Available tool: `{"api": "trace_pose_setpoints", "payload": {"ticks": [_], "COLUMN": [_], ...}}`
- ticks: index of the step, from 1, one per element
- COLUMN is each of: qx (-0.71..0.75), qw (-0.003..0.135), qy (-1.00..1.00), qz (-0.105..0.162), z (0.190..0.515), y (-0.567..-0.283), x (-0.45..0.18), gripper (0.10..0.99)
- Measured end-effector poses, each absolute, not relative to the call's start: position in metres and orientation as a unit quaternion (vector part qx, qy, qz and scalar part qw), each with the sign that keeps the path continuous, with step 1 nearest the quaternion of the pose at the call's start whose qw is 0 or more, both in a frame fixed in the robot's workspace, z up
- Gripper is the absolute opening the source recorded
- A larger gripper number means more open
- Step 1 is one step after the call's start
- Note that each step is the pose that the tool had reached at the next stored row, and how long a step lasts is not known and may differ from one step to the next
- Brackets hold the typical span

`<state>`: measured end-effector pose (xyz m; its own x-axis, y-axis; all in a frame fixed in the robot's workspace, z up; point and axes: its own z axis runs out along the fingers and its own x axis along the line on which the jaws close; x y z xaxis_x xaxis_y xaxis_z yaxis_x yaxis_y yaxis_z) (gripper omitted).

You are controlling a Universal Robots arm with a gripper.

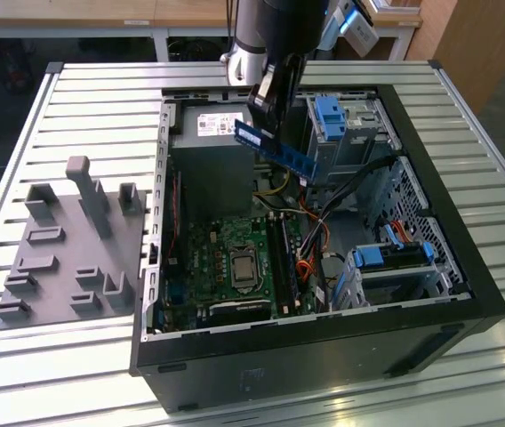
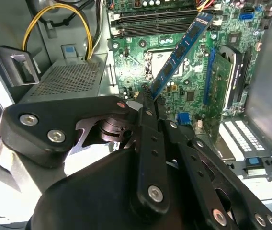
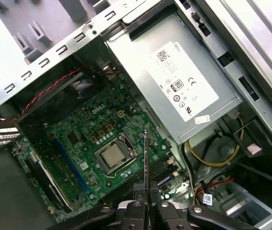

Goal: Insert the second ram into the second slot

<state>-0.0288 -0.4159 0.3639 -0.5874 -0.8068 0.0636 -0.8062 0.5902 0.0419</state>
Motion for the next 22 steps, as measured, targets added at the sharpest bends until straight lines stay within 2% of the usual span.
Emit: {"api": "trace_pose_setpoints", "payload": {"ticks": [22], "qx": [0.343], "qw": [0.038], "qy": [-0.939], "qz": [-0.008], "z": [0.3624], "y": [-0.4159], "x": [-0.0288], "gripper": [0.137]}}
